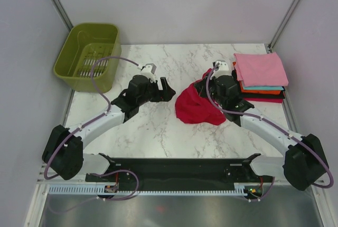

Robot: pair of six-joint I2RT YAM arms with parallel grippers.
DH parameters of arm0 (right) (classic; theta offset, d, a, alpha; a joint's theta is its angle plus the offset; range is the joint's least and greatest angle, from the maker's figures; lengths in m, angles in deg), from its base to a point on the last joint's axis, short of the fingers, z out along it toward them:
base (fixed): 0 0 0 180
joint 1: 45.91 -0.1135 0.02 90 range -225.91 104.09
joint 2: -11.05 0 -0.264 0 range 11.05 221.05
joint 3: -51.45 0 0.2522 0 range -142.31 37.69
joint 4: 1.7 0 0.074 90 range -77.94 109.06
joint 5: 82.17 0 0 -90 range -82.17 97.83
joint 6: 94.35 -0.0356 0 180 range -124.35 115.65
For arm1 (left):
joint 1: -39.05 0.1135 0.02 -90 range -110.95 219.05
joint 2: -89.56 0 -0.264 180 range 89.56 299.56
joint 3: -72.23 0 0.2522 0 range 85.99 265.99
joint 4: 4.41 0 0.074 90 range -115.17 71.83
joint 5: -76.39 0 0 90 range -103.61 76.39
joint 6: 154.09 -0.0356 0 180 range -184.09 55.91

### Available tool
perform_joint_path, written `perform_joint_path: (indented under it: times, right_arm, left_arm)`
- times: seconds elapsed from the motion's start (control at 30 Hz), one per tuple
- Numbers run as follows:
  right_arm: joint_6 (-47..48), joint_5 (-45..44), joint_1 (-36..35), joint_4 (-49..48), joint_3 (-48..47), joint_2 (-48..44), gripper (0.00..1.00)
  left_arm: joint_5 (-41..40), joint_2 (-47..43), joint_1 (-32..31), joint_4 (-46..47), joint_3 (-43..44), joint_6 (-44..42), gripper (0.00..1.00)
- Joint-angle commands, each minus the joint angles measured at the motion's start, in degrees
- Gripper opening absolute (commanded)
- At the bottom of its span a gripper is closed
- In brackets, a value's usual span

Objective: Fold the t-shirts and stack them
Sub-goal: Flatten the tshirt out

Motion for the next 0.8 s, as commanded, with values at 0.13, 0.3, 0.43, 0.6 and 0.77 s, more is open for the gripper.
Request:
perform_joint_path:
  times: [0.13,0.3,0.43,0.6,0.77]
  right_arm:
    - [3.7,2.6,-4.2,-4.3,0.6,-1.4,0.39]
    - [2.1,-2.8,-4.2,-1.8,0.4,-0.5,0.64]
    - [1.7,-5.1,-4.1,-0.3,-0.1,0.4,0.65]
    - [0.8,-5.9,-4.1,5.0,-2.5,3.7,0.66]
    - [1.8,0.6,-4.2,7.0,-5.8,9.9,0.69]
  left_arm:
    - [7.8,-2.1,-0.1,9.8,-3.6,-2.9,0.93]
    - [10.3,1.5,-0.1,10.5,-2.7,-1.3,0.93]
    - [11.5,3.8,-0.1,10.3,-2.3,0.0,0.93]
    - [10.8,5.5,-0.1,7.7,-2.5,4.2,0.92]
    - [2.9,1.7,0.6,5.3,-4.2,5.9,0.88]
